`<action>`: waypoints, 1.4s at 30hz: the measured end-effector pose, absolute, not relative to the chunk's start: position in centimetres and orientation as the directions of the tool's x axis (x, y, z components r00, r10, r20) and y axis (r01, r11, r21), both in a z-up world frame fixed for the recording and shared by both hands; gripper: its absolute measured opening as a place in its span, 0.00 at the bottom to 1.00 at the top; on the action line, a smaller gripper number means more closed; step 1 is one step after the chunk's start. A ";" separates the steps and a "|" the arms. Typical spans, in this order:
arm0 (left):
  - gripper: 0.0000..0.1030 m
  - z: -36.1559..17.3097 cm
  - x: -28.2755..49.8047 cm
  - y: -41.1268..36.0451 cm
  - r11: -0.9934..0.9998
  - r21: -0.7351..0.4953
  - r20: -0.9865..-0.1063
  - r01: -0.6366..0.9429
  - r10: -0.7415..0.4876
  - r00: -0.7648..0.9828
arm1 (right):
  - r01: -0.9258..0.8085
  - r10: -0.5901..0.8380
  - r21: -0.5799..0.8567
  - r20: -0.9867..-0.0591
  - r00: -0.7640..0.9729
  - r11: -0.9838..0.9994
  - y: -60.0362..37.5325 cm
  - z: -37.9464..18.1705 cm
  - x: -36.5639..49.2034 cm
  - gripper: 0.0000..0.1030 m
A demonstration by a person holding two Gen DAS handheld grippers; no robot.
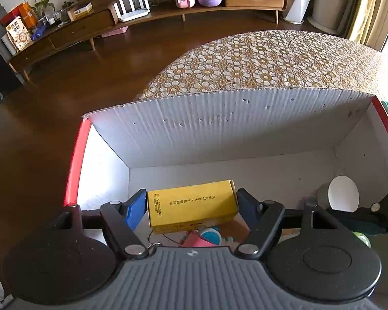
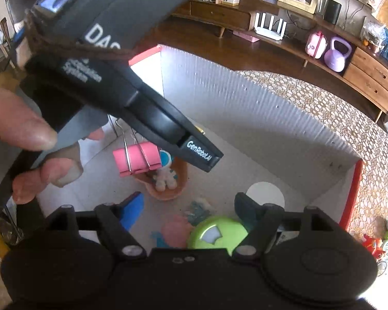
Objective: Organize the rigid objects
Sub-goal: 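Lower and release the yellow box and pig figure into the red box with both tools, then withdraw both tools from the box toward the remaining items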
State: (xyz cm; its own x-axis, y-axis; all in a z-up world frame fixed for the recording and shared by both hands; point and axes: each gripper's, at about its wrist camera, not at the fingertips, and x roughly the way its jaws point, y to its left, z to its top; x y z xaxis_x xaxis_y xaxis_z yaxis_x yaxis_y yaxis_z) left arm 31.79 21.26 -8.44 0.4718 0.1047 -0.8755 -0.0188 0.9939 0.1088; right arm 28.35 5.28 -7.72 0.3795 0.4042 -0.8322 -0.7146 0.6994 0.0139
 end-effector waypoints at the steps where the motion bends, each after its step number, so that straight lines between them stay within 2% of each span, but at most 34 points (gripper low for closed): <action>1: 0.73 -8.4 31.7 21.4 0.994 0.110 -0.875 -0.020 0.106 0.473 | -0.712 0.410 0.021 -0.829 0.380 0.702 5.2 -7.6 28.6 0.77; 14: 0.72 -5.8 28.6 20.7 0.992 0.123 -0.825 -0.041 0.125 0.552 | -0.707 0.510 0.085 -0.753 0.416 0.702 1.8 -4.8 26.0 0.80; 29: 0.72 0.8 21.9 16.4 0.992 0.127 -0.715 -0.020 0.106 0.691 | -0.702 0.611 0.139 -0.626 0.484 0.699 -4.8 0.6 20.6 0.88; 34: 0.73 2.7 19.9 14.4 0.995 0.095 -0.686 0.001 0.065 0.725 | -0.690 0.634 0.157 -0.574 0.519 0.706 -7.6 1.9 18.8 0.95; 37: 0.80 3.4 19.0 13.1 0.997 0.080 -0.668 0.011 0.045 0.743 | -0.680 0.640 0.167 -0.549 0.538 0.714 -9.3 2.5 17.8 0.98; 42: 0.80 4.2 17.6 10.7 0.996 0.079 -0.648 0.040 0.020 0.762 | -0.663 0.647 0.185 -0.511 0.565 0.725 -12.1 3.0 16.5 1.00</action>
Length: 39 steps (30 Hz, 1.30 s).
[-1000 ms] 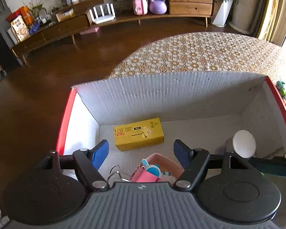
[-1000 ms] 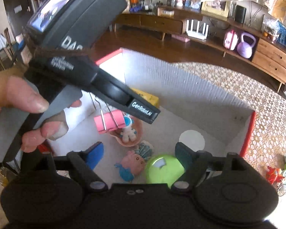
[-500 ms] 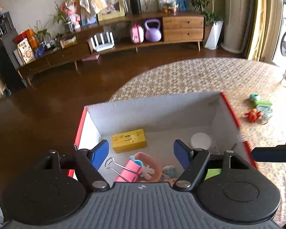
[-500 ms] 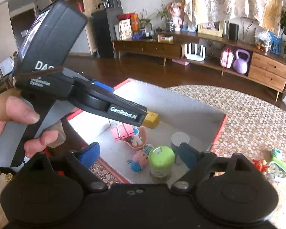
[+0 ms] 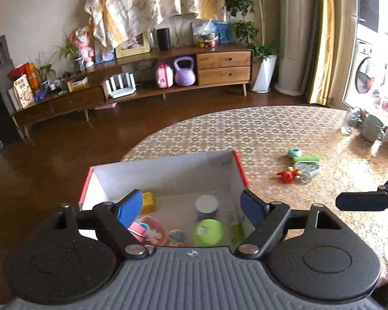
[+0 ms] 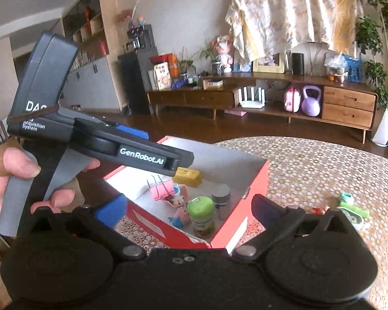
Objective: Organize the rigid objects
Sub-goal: 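Withdraw both tools from the box toward the remaining items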
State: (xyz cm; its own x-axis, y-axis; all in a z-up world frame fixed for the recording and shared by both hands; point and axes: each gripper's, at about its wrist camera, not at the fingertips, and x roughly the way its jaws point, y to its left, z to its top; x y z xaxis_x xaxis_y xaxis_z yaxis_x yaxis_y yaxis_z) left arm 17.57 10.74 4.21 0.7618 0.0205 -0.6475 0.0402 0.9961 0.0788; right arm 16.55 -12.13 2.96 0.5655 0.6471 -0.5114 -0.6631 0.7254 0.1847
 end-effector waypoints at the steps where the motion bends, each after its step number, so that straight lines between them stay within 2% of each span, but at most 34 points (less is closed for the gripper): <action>1: 0.80 4.3 17.3 10.3 0.996 0.079 -0.644 0.045 0.016 0.765 | -0.659 0.646 0.186 -0.507 0.571 0.729 -12.7 3.0 16.1 1.00; 13: 0.80 4.0 14.7 5.7 0.997 0.035 -0.625 0.072 -0.034 0.780 | -0.542 0.581 0.230 -0.462 0.670 0.808 -20.7 2.4 14.9 1.00; 25: 0.81 1.9 15.0 1.5 0.994 -0.030 -0.637 0.110 -0.103 0.764 | -0.419 0.490 0.255 -0.469 0.735 0.872 -26.7 0.3 15.9 1.00; 27: 0.85 1.5 15.3 0.7 0.993 -0.025 -0.634 0.119 -0.107 0.766 | -0.402 0.479 0.260 -0.472 0.740 0.878 -27.5 -0.2 16.0 1.00; 29: 0.96 1.0 15.7 0.0 0.992 -0.015 -0.635 0.124 -0.105 0.765 | -0.386 0.466 0.262 -0.477 0.745 0.885 -28.2 -0.7 16.5 1.00; 39: 0.97 -2.2 18.8 -3.1 0.988 -0.029 -0.646 0.149 -0.132 0.752 | -0.331 0.398 0.221 -0.506 0.765 0.917 -30.5 -2.5 19.9 1.00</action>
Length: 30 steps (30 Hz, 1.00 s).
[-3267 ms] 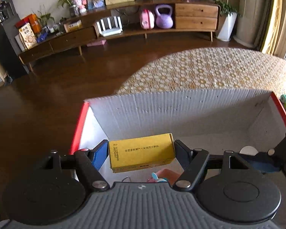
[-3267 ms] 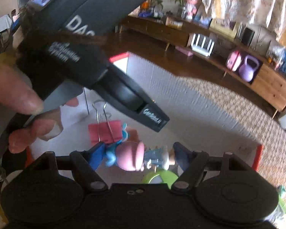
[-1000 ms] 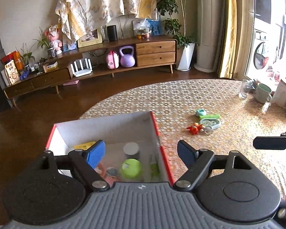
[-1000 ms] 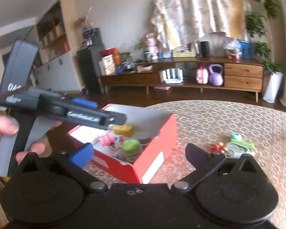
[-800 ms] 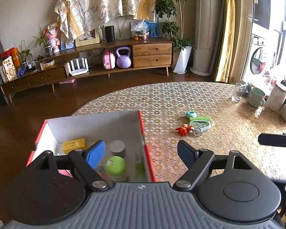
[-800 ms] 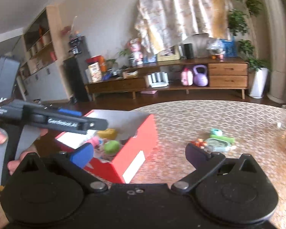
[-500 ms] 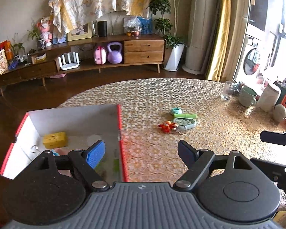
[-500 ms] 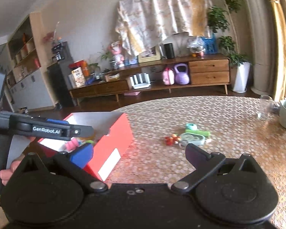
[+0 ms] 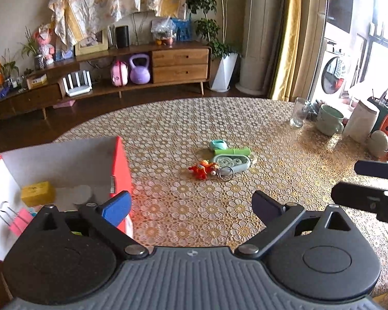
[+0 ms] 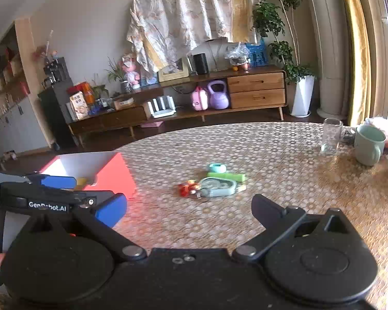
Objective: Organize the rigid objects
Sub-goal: 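Withdraw both tools from the box toward the remaining items, then reach the left tool toward the red horse keychain while the right tool approaches the grey tape dispenser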
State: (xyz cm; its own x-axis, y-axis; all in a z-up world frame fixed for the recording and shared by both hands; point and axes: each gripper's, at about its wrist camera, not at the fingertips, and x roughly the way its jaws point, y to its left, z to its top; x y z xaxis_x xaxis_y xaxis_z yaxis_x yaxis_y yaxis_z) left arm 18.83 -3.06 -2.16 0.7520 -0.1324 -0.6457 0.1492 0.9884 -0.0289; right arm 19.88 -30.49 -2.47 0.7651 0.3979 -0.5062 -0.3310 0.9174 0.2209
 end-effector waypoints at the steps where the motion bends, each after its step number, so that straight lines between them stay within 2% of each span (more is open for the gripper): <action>1: 0.97 -2.5 19.3 -3.2 0.989 -0.035 -0.643 0.143 -0.132 0.754 | -0.335 0.393 0.206 -0.512 0.764 0.919 -30.6 -2.7 20.3 1.00; 6: 0.97 -4.2 22.1 -3.8 0.991 -0.064 -0.646 0.114 -0.128 0.753 | -0.378 0.363 0.089 -0.542 0.758 0.921 -30.0 -4.4 22.0 1.00; 14: 0.97 -6.7 25.9 -4.7 0.995 -0.047 -0.653 0.083 -0.093 0.752 | -0.356 0.327 0.068 -0.581 0.746 0.932 -30.5 -7.0 26.3 0.99; 20: 0.97 -8.5 28.5 -5.5 0.998 -0.049 -0.659 0.050 -0.070 0.749 | -0.413 0.354 0.046 -0.605 0.713 0.909 -30.7 -8.6 29.2 0.97; 30: 0.97 -11.7 32.1 -6.6 0.998 -0.055 -0.669 0.005 -0.040 0.742 | -0.511 0.390 0.013 -0.664 0.638 0.859 -30.0 -11.7 34.0 0.88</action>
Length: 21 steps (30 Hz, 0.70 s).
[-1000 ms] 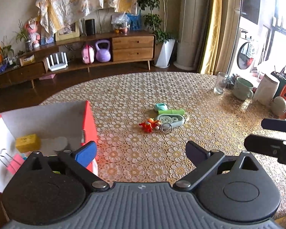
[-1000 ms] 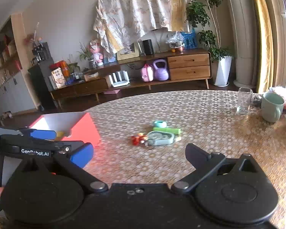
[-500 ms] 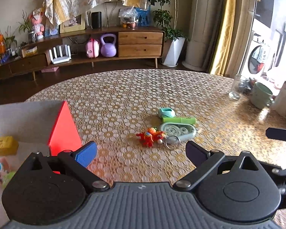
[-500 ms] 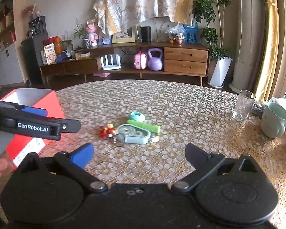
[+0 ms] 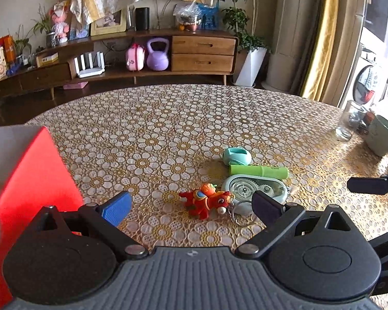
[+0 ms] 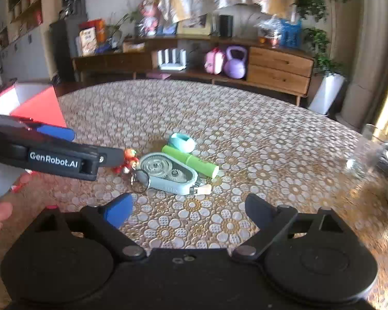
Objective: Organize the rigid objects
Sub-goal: 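Reach the left tool toward the red horse keychain while the right tool approaches the grey tape dispenser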
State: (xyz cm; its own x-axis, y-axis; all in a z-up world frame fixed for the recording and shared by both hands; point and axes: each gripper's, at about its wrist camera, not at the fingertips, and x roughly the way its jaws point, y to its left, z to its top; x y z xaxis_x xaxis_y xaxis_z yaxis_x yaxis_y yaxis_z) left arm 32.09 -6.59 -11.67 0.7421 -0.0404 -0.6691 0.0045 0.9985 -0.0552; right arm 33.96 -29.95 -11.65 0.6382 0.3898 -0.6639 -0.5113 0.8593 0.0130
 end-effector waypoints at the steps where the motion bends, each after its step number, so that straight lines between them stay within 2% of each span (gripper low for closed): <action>1: 0.97 -11.9 32.4 -6.6 0.998 -0.062 -0.673 0.000 -0.042 0.739 | -0.526 0.392 0.002 -0.669 0.632 0.851 -29.7 -11.9 34.3 0.87; 8: 0.97 -13.6 34.1 -5.7 0.991 -0.130 -0.695 -0.029 -0.071 0.716 | -0.603 0.428 -0.010 -0.695 0.577 0.798 -28.4 -13.5 36.3 0.83; 15: 0.96 -14.7 34.8 -5.1 0.983 -0.184 -0.702 -0.020 -0.117 0.703 | -0.658 0.477 0.022 -0.708 0.521 0.753 -28.5 -14.2 37.4 0.73; 21: 0.82 -15.0 35.1 -4.9 0.978 -0.208 -0.700 -0.015 -0.138 0.700 | -0.690 0.512 0.050 -0.709 0.484 0.722 -28.8 -14.0 38.1 0.69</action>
State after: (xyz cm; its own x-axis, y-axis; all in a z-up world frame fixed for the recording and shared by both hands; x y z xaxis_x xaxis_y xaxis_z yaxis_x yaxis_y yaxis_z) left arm 35.13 -4.92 -15.02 0.7002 -0.1384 -0.7004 -0.0149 0.9780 -0.2082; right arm 38.08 -28.77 -13.99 0.4844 0.5124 -0.7091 -0.6904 0.7217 0.0499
